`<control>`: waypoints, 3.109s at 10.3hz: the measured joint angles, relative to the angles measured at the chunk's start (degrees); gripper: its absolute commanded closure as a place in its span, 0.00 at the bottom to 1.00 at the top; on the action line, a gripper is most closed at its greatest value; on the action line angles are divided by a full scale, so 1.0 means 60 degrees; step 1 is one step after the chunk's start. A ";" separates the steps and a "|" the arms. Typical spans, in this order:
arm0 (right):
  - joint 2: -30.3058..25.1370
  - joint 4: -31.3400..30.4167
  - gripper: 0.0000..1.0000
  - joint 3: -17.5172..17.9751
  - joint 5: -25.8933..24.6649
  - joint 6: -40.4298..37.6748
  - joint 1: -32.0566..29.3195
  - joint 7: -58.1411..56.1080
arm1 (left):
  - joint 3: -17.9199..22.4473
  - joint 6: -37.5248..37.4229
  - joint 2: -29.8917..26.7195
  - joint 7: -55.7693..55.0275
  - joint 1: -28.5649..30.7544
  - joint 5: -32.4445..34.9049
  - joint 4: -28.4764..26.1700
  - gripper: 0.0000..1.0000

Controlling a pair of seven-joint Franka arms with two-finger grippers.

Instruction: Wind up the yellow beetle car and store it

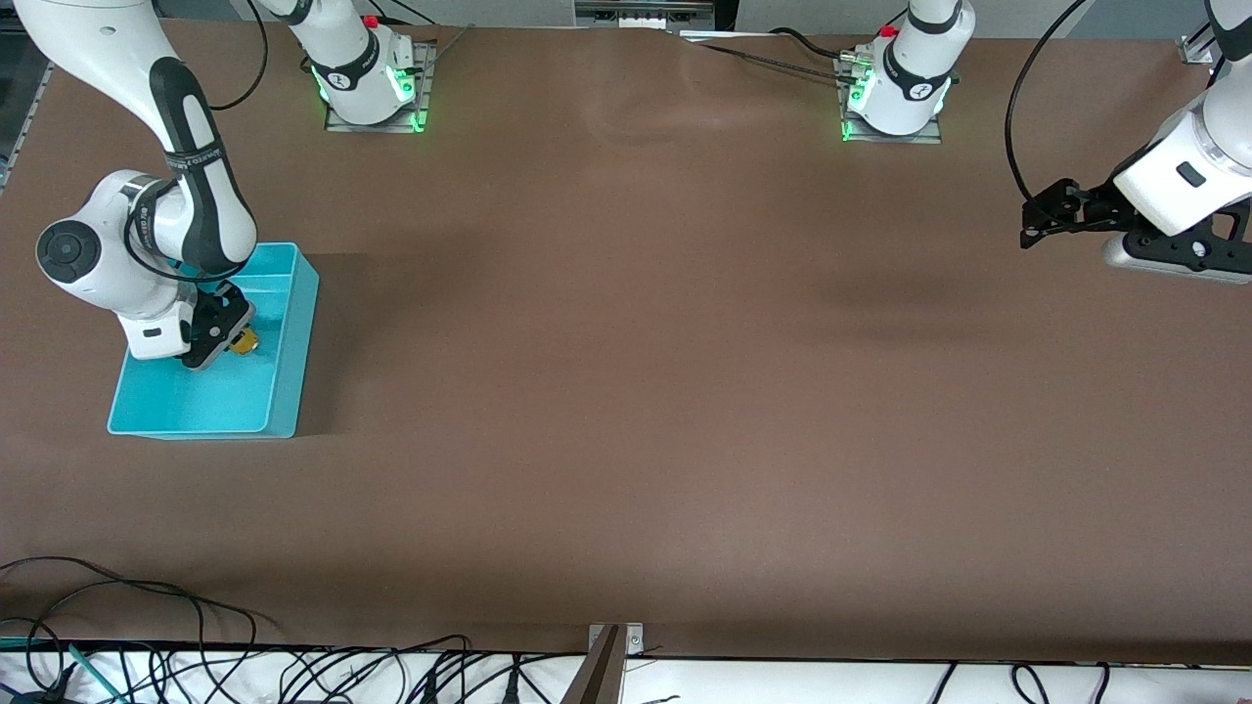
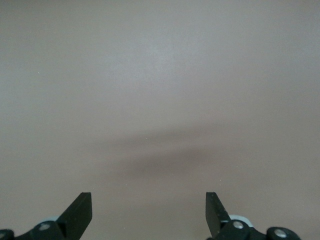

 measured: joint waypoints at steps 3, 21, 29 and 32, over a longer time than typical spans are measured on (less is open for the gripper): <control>0.0172 -0.0001 0.56 0.0010 0.0199 0.0000 0.0000 -0.0003 | 0.0000 -0.0053 0.0000 0.0000 0.0000 0.0000 0.0000 0.00; -0.1132 0.6237 0.00 -0.0177 0.0392 -0.8236 0.0288 0.8064 | 0.0004 -0.0112 0.0061 0.0000 0.0006 0.0000 0.0029 0.00; -0.1993 0.6563 0.00 -0.0094 0.0299 -0.8227 0.0565 1.0246 | 0.0006 -0.0112 0.0061 0.0000 0.0012 0.0000 0.0035 0.00; -0.2266 0.6554 0.00 0.0680 -0.0501 -0.8374 0.0553 1.1208 | 0.0006 -0.0112 0.0061 0.0000 0.0014 0.0000 0.0036 0.00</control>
